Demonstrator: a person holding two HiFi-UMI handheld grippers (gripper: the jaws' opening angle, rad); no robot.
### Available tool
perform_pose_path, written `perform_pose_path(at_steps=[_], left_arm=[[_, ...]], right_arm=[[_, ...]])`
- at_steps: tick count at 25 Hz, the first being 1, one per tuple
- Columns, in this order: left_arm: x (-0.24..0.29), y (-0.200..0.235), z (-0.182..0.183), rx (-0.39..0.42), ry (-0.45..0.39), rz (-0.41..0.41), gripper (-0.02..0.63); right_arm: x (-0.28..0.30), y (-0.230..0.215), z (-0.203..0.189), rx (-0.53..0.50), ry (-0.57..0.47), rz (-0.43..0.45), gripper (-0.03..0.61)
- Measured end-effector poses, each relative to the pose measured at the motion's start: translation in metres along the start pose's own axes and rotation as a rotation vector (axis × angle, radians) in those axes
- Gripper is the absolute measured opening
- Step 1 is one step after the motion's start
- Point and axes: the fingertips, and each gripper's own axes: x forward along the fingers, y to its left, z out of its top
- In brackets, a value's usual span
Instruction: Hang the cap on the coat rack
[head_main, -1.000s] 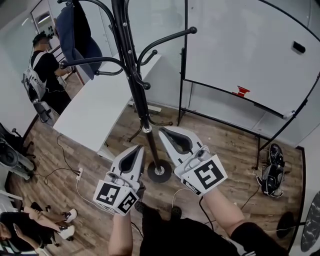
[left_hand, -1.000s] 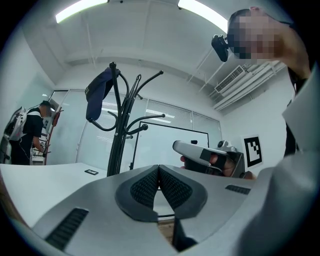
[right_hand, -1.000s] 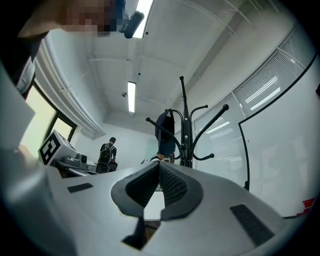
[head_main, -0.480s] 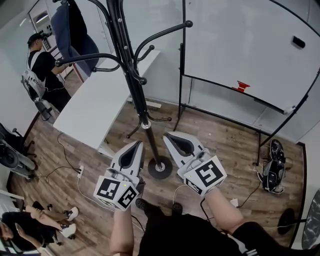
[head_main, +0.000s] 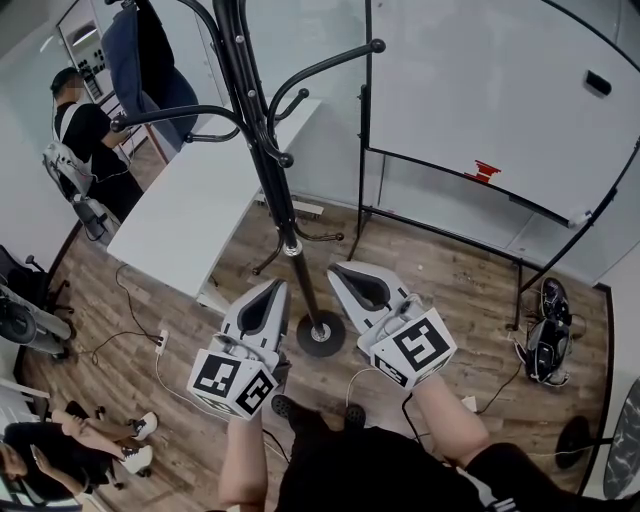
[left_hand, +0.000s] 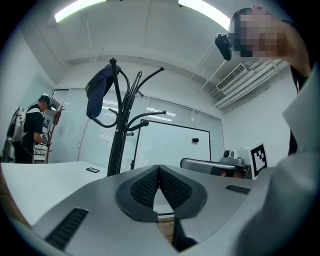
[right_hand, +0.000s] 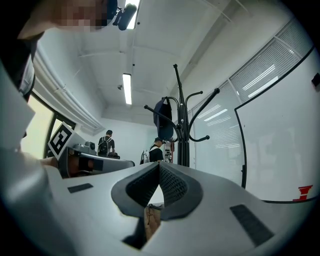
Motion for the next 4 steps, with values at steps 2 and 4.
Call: perform_pose_path(at_steps=[2,4], left_arm=[[0.0005,-0.0006,-0.0012,0.000,0.001,-0.001,0.015],[0.0009,-0.0019,-0.0026,0.001,0.004,-0.003,0.015]], right_arm=[[-0.0011,-0.0008,-0.0008,-0.001,0.002,-0.001,0.031],[-0.0028,-0.0019,-0.0017,-0.001,0.004,-0.003,0.030]])
